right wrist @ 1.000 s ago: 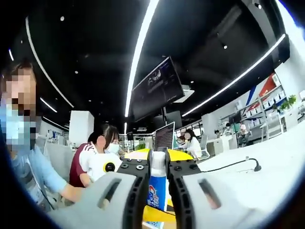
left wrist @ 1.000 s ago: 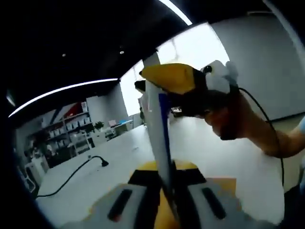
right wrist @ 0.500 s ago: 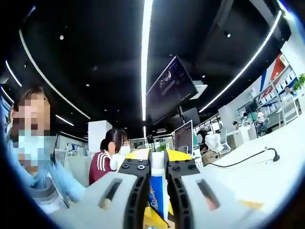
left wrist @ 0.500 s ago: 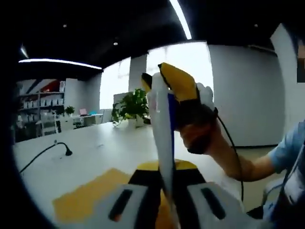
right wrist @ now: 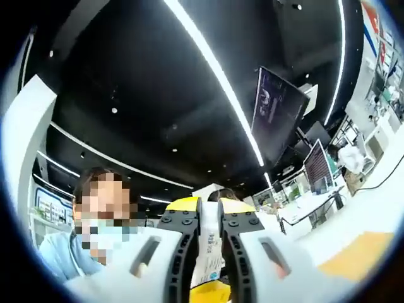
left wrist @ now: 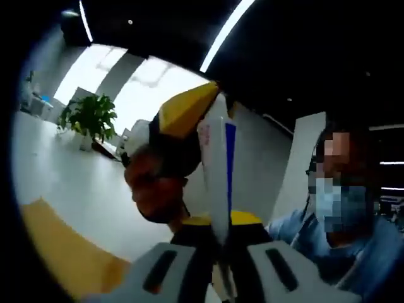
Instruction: Pick up the toothpaste unscrew the cap squeeze it onto the small board screw the cap back on and return it to the table
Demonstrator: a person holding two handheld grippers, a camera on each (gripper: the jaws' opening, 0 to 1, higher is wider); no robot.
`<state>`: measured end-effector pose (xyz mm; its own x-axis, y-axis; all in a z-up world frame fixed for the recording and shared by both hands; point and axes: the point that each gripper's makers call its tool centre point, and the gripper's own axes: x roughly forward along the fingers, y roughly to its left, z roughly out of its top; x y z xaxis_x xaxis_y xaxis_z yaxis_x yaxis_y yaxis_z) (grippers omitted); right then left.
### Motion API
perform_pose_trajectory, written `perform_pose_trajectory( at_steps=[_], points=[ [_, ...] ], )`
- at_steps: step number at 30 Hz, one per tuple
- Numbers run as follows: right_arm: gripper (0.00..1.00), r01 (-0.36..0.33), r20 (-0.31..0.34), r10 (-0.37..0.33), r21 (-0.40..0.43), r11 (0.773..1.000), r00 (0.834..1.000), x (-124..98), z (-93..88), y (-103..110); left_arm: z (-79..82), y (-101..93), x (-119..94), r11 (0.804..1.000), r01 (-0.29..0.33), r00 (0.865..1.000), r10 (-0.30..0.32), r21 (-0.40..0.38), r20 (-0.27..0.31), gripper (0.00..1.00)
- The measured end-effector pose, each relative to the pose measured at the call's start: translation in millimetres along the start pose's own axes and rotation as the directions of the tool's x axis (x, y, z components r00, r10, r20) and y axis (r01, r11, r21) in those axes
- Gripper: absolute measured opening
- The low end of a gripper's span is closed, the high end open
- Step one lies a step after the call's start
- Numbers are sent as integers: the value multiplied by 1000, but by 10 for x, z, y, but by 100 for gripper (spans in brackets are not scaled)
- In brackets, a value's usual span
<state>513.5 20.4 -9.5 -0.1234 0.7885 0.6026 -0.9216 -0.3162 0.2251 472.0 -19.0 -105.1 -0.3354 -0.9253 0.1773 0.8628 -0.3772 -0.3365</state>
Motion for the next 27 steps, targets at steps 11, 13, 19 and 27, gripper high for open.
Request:
perform_pose_trajectory(
  at_steps=[11,13,19,27],
  points=[
    [10,452,137,-436,-413,791,889,-316,300,-513,280,781,-333,675,-549,822,542,493,174,37],
    [10,530,178,-528,-545,650,830,-423,377,-546,390,968,-432,580,-588,767,622,564,158,44],
    [10,627,255,-700,-699,343,667,-577,467,-768,319,1029,-404,482,-620,702,693,619,164,50],
    [10,621,238,-673,-668,410,700,-446,299,-797,389,876,-342,387,-691,636,726,611,260,53]
  ],
)
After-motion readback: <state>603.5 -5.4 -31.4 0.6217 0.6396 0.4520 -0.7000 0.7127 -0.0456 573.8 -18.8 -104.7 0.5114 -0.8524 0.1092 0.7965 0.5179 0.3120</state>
